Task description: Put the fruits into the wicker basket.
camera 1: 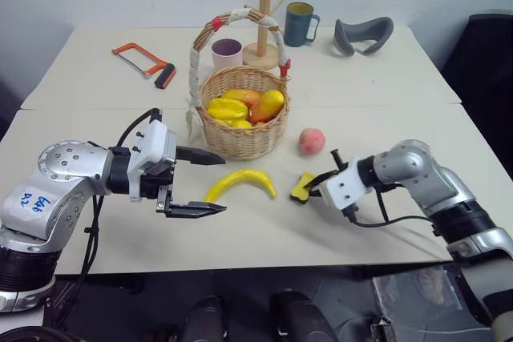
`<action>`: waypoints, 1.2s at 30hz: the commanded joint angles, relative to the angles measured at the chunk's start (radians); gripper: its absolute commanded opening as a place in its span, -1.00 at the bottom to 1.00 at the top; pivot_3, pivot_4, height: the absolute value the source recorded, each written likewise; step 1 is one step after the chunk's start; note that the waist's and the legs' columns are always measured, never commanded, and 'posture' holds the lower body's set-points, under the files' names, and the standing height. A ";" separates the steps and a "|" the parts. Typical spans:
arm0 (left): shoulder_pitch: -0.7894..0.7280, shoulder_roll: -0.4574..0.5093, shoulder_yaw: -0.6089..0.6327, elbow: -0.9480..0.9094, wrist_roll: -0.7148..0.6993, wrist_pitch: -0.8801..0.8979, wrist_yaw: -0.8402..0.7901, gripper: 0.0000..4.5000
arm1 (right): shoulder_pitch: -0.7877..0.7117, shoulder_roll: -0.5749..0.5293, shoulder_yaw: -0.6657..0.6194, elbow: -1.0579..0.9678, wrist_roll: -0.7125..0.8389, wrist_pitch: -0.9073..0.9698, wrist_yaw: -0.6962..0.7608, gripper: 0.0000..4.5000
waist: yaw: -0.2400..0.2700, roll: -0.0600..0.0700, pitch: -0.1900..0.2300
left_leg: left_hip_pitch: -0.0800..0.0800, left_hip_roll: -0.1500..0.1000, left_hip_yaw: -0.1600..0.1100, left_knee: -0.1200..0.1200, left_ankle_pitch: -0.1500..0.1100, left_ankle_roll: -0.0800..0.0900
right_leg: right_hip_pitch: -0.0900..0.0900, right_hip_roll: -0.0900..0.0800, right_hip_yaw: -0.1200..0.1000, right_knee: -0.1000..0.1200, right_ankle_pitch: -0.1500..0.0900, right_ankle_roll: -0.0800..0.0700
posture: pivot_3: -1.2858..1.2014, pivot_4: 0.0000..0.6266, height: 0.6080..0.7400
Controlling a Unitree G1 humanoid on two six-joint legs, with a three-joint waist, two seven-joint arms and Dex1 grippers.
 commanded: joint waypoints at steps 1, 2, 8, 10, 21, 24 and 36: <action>-0.048 -0.017 -0.010 0.010 0.010 -0.026 -0.009 1.00 | 0.074 -0.127 -0.146 -0.101 0.063 0.068 -0.022 -0.71 | 0.010 0.000 0.000 | 0.000 0.000 0.000 0.000 0.000 0.000 | 0.000 0.000 0.000 0.000 0.000 0.000 | 0.03 -0.52 1.00; -0.057 -0.023 -0.015 0.017 0.012 -0.028 -0.013 1.00 | 0.106 -0.163 -0.184 -0.129 0.082 0.091 -0.025 -0.71 | 0.013 0.000 0.000 | 0.000 -0.001 0.000 0.000 0.000 0.001 | 0.000 0.000 0.000 -0.001 0.000 0.000 | 0.03 -0.52 1.00; -0.104 -0.067 -0.045 0.056 0.010 -0.032 -0.026 1.00 | 0.410 -0.380 -0.515 -0.171 0.159 0.241 -0.064 -0.71 | 0.018 0.001 0.000 | 0.000 0.000 0.000 -0.001 -0.001 0.001 | 0.001 0.001 0.000 -0.003 0.000 0.000 | 0.03 -0.52 1.00; -0.122 -0.088 -0.055 0.070 0.007 -0.032 -0.029 1.00 | 0.505 -0.380 -0.603 -0.165 0.178 0.319 -0.101 -0.71 | 0.017 0.001 0.000 | 0.000 0.000 0.000 -0.001 -0.001 0.001 | 0.001 0.001 0.000 -0.004 0.000 0.000 | 0.03 -0.52 1.00; -0.221 -0.168 -0.100 0.161 0.057 -0.068 -0.047 1.00 | 0.730 -0.236 -0.766 -0.298 0.315 0.606 -0.196 0.35 | -0.006 0.002 0.000 | 0.000 0.000 0.001 -0.001 0.000 0.000 | 0.002 0.003 0.002 -0.004 0.001 0.003 | 0.03 -0.52 1.00; -0.222 -0.165 -0.102 0.182 0.096 -0.092 -0.035 1.00 | 0.751 -0.241 -0.817 -0.371 0.390 0.692 -0.170 0.79 | -0.004 0.002 0.000 | 0.000 0.000 0.001 -0.001 0.000 -0.001 | 0.002 0.003 0.002 -0.004 0.000 0.003 | 0.03 -0.52 1.00; 0.007 -0.100 -0.115 0.120 0.284 0.052 0.213 1.00 | 0.614 -0.247 -1.032 -0.934 1.401 1.400 -0.358 0.99 | 0.004 0.000 0.001 | -0.001 0.002 -0.005 -0.004 -0.003 0.003 | 0.003 0.003 -0.001 -0.006 0.000 0.003 | 0.03 -0.52 1.00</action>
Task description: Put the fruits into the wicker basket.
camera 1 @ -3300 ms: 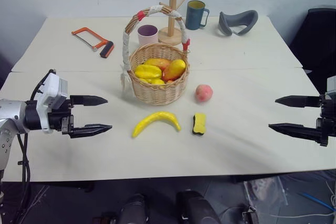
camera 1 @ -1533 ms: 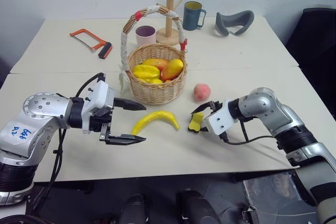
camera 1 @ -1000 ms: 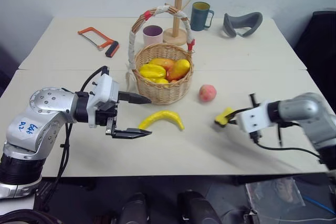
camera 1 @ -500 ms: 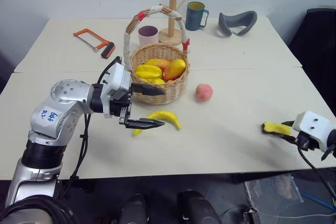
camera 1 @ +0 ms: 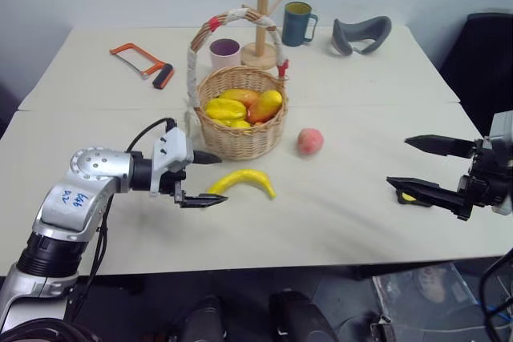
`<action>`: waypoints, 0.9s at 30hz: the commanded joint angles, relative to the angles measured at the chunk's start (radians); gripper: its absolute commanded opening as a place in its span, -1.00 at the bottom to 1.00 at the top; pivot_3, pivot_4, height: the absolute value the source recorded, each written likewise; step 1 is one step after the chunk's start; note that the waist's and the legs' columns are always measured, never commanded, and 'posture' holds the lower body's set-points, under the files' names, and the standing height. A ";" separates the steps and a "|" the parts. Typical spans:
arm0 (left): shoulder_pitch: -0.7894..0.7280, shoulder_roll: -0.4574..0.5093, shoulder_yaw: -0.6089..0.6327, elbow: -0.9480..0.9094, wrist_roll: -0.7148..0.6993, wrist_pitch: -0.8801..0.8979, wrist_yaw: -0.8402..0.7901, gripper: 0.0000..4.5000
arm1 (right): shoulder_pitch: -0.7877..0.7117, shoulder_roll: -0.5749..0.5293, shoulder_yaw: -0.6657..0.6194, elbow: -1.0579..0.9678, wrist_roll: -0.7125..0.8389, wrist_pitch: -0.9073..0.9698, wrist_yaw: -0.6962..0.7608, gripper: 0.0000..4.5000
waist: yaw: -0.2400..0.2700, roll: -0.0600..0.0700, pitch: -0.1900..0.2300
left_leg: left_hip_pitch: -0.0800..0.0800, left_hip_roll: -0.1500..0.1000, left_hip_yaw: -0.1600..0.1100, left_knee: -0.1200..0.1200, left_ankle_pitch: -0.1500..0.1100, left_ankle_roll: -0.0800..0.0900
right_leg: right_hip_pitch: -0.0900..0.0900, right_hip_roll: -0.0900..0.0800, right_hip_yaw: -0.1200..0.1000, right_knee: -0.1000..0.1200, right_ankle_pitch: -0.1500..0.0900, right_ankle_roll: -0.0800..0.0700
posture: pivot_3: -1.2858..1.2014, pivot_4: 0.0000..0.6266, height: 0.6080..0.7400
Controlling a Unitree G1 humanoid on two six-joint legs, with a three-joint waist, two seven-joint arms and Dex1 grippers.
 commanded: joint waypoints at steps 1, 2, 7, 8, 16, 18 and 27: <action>0.033 -0.018 -0.022 -0.047 0.069 0.091 0.134 1.00 | -0.024 -0.020 -0.038 -0.115 0.282 0.090 -0.115 0.99 | 0.013 0.000 0.000 | -0.001 -0.001 -0.002 0.000 -0.001 0.001 | 0.000 -0.001 0.000 -0.001 0.000 0.000 | 0.03 -0.52 1.00; 0.051 -0.019 -0.038 -0.059 0.087 0.089 0.145 1.00 | -0.025 -0.025 -0.035 -0.133 0.304 0.097 -0.136 0.99 | 0.017 0.000 0.000 | -0.002 -0.002 -0.002 0.001 -0.001 0.002 | 0.000 -0.001 0.000 -0.001 0.000 0.000 | 0.03 -0.52 1.00; 0.043 -0.098 -0.066 -0.045 0.120 0.158 0.250 1.00 | -0.003 -0.034 -0.009 -0.175 0.331 0.107 -0.187 0.99 | 0.028 -0.001 0.000 | -0.006 -0.003 -0.001 0.003 -0.003 0.007 | 0.000 -0.004 0.001 -0.005 0.002 0.004 | 0.03 -0.52 1.00; 0.041 -0.106 -0.072 -0.045 0.124 0.167 0.256 1.00 | -0.002 -0.034 -0.006 -0.176 0.335 0.106 -0.191 0.99 | 0.027 -0.001 0.000 | -0.006 -0.003 -0.001 0.004 -0.004 0.007 | 0.000 -0.004 0.000 -0.005 0.002 0.004 | 0.03 -0.52 1.00; 0.018 -0.154 -0.116 0.001 0.150 0.167 0.269 0.62 | -0.014 -0.037 0.021 -0.175 0.326 0.090 -0.210 1.00 | 0.021 0.000 0.000 | -0.005 -0.003 -0.001 0.002 -0.003 0.006 | -0.001 -0.002 0.001 -0.005 0.002 0.004 | 0.03 -0.52 1.00; 0.020 -0.149 -0.116 -0.005 0.149 0.163 0.256 0.31 | -0.010 -0.036 0.026 -0.175 0.310 0.084 -0.207 1.00 | 0.022 0.000 0.000 | -0.005 -0.003 -0.001 0.002 -0.003 0.006 | -0.001 -0.002 0.001 -0.005 0.002 0.004 | 0.03 -0.52 1.00; 0.029 -0.103 -0.049 -0.080 0.068 0.145 0.159 -0.82 | 0.003 -0.021 0.036 -0.180 0.279 0.067 -0.204 1.00 | 0.023 -0.001 0.000 | -0.005 -0.003 -0.001 0.002 -0.003 0.006 | -0.001 -0.003 0.001 -0.005 0.002 0.004 | 0.03 -0.52 1.00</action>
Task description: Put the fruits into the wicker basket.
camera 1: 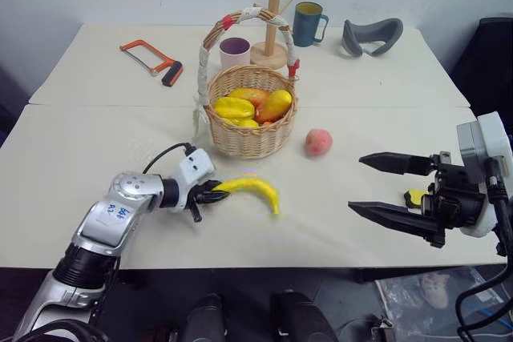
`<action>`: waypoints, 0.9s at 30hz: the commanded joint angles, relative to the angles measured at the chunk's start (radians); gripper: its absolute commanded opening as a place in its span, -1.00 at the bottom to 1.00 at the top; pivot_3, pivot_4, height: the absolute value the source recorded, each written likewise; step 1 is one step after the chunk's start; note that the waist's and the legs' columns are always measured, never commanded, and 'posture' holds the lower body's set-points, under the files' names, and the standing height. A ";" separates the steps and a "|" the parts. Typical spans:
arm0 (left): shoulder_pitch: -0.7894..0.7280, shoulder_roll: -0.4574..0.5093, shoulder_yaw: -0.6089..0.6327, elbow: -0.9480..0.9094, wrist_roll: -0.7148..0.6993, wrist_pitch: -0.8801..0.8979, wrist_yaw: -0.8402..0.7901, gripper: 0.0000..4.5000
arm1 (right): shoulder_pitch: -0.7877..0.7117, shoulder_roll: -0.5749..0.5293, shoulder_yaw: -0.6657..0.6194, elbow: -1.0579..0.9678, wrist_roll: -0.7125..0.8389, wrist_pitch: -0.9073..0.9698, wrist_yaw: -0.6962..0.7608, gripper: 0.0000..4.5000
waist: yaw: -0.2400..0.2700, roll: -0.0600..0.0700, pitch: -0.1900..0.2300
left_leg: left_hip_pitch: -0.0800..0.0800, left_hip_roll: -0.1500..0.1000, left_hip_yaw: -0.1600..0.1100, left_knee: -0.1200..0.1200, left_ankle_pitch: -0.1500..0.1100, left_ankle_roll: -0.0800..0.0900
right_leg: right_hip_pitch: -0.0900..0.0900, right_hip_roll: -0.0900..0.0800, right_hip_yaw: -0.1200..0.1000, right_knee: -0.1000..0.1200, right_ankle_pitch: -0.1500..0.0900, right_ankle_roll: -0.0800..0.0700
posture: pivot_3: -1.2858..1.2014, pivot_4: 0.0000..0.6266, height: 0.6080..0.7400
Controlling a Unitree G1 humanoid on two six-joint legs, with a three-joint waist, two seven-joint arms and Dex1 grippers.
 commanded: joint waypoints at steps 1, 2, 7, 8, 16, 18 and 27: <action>-0.017 0.009 0.086 -0.089 -0.110 -0.003 -0.072 -0.82 | 0.003 -0.003 -0.007 -0.013 -0.001 -0.021 0.001 1.00 | 0.000 0.000 0.000 | 0.000 0.000 0.000 0.000 0.000 0.000 | 0.000 0.000 0.000 0.000 0.000 0.000 | 0.03 -0.52 1.00; -0.030 0.004 0.109 -0.100 -0.146 0.021 -0.081 -0.82 | 0.003 -0.002 -0.007 -0.013 0.000 -0.023 0.000 1.00 | 0.000 0.000 0.000 | 0.000 0.000 0.000 0.000 0.000 0.000 | 0.000 0.000 0.000 0.000 0.000 0.000 | 0.03 -0.52 1.00; -0.232 -0.127 0.236 -0.086 -0.290 0.279 0.102 -0.82 | -0.013 0.012 0.005 0.000 0.010 -0.035 -0.018 1.00 | 0.006 0.000 0.000 | -0.001 0.000 -0.002 0.002 0.000 0.000 | 0.001 0.000 -0.002 0.000 0.000 0.000 | 0.03 -0.52 1.00; -0.274 -0.156 0.240 -0.075 -0.268 0.310 0.168 -0.82 | -0.015 0.014 0.011 0.001 0.004 -0.038 -0.019 1.00 | 0.005 0.000 0.000 | -0.001 -0.001 -0.002 0.002 0.001 0.001 | 0.001 0.000 -0.002 0.000 0.000 0.001 | 0.03 -0.52 1.00; -0.412 -0.377 0.327 -0.022 -0.140 0.500 0.600 -0.82 | -0.019 0.044 0.040 -0.009 -0.007 -0.066 -0.062 1.00 | 0.000 -0.001 0.000 | -0.002 0.000 -0.001 0.001 0.005 -0.008 | -0.001 0.002 0.000 -0.001 0.001 0.003 | 0.03 -0.52 1.00; -0.429 -0.420 0.350 0.010 -0.112 0.496 0.674 -0.82 | -0.021 0.049 0.053 -0.013 -0.015 -0.072 -0.067 1.00 | 0.003 -0.001 0.000 | -0.003 0.000 -0.001 0.001 0.005 -0.008 | -0.001 0.002 0.000 -0.001 0.001 0.004 | 0.03 -0.52 1.00; -0.431 -0.427 0.333 0.001 -0.170 0.386 0.572 0.44 | -0.035 0.052 0.095 0.001 -0.091 -0.089 -0.103 1.00 | 0.004 -0.001 0.001 | -0.002 -0.001 -0.001 0.002 0.006 -0.009 | -0.001 0.001 0.000 0.000 0.001 0.004 | 0.03 -0.52 1.00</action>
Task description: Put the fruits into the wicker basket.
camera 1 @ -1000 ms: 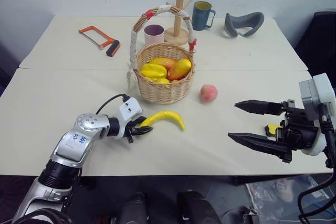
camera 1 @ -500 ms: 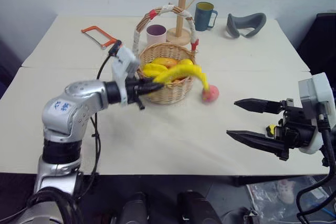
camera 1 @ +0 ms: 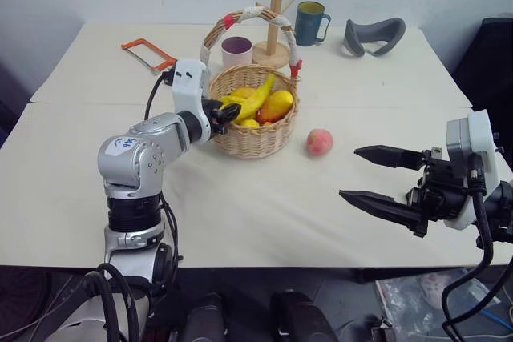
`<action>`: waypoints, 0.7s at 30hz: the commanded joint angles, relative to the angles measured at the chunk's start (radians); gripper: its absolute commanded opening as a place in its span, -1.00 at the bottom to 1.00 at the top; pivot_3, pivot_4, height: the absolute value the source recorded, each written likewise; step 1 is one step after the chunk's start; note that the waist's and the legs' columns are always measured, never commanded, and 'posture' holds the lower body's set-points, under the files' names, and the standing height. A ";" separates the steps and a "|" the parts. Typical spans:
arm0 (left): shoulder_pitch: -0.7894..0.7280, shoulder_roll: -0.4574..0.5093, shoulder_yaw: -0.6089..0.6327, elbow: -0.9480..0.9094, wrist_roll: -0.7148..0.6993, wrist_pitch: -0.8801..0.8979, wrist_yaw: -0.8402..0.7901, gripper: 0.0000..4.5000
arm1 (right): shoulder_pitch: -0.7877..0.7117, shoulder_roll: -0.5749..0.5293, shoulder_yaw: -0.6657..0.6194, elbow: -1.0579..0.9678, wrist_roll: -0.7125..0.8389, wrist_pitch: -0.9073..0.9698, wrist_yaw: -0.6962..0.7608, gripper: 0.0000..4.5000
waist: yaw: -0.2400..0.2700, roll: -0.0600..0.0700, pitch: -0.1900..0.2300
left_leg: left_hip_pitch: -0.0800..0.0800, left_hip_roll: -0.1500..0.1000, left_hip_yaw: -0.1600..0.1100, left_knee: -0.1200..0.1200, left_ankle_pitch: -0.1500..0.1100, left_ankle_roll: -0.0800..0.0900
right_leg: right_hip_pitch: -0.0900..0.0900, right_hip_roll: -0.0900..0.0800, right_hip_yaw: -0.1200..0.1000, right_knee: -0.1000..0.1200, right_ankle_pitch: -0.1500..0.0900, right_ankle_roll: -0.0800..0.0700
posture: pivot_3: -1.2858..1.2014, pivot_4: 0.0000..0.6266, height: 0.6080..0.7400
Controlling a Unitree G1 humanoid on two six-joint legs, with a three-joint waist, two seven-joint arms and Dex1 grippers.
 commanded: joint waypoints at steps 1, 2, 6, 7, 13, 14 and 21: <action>-0.007 0.024 -0.005 -0.066 -0.061 -0.115 -0.118 0.56 | 0.006 0.011 0.011 -0.005 -0.058 -0.026 -0.024 1.00 | 0.000 0.000 0.000 | 0.000 0.000 0.000 0.000 0.000 0.000 | 0.000 0.000 0.000 0.000 0.000 0.000 | 0.03 -0.52 1.00; 0.002 0.038 0.001 -0.082 -0.091 -0.134 -0.169 0.56 | 0.010 0.014 0.021 -0.006 -0.085 -0.033 -0.029 1.00 | 0.000 0.000 0.000 | 0.000 0.000 0.000 0.000 0.000 0.000 | 0.000 0.000 0.000 0.000 0.000 0.000 | 0.03 -0.52 1.00; 0.076 0.180 0.043 -0.164 -0.266 -0.202 -0.497 0.56 | 0.009 0.031 0.097 0.033 -0.234 -0.060 -0.070 1.00 | -0.008 0.000 0.000 | 0.000 0.001 0.001 -0.001 0.000 -0.001 | 0.000 0.000 0.000 -0.001 0.000 0.000 | 0.03 -0.52 1.00; 0.093 0.221 0.047 -0.174 -0.299 -0.215 -0.568 0.56 | 0.004 0.036 0.117 0.050 -0.271 -0.068 -0.080 1.00 | -0.013 0.000 0.000 | 0.001 0.001 0.002 -0.002 0.000 -0.002 | -0.001 0.000 0.001 -0.001 0.000 0.000 | 0.03 -0.52 1.00; 0.218 0.495 -0.026 -0.208 -0.334 -0.334 -0.924 0.56 | -0.087 0.120 0.250 0.185 -0.393 -0.093 -0.090 1.00 | -0.024 0.000 0.000 | 0.005 0.001 0.004 -0.003 0.000 -0.003 | 0.001 0.000 0.001 0.001 -0.002 -0.004 | 0.03 -0.52 1.00; 0.221 0.510 -0.039 -0.199 -0.317 -0.358 -0.934 0.56 | -0.120 0.141 0.291 0.215 -0.434 -0.104 -0.097 1.00 | -0.023 0.000 0.000 | 0.005 0.001 0.004 -0.003 0.000 -0.002 | 0.001 -0.001 0.001 0.001 -0.002 -0.004 | 0.03 -0.52 1.00; 0.213 0.526 -0.088 -0.178 -0.282 -0.436 -0.938 0.56 | -0.406 0.350 0.501 0.557 -0.699 -0.243 -0.118 1.00 | -0.028 0.000 0.000 | 0.004 0.000 0.003 -0.003 -0.002 0.003 | -0.001 -0.001 0.001 0.001 -0.002 -0.005 | 0.03 -0.52 1.00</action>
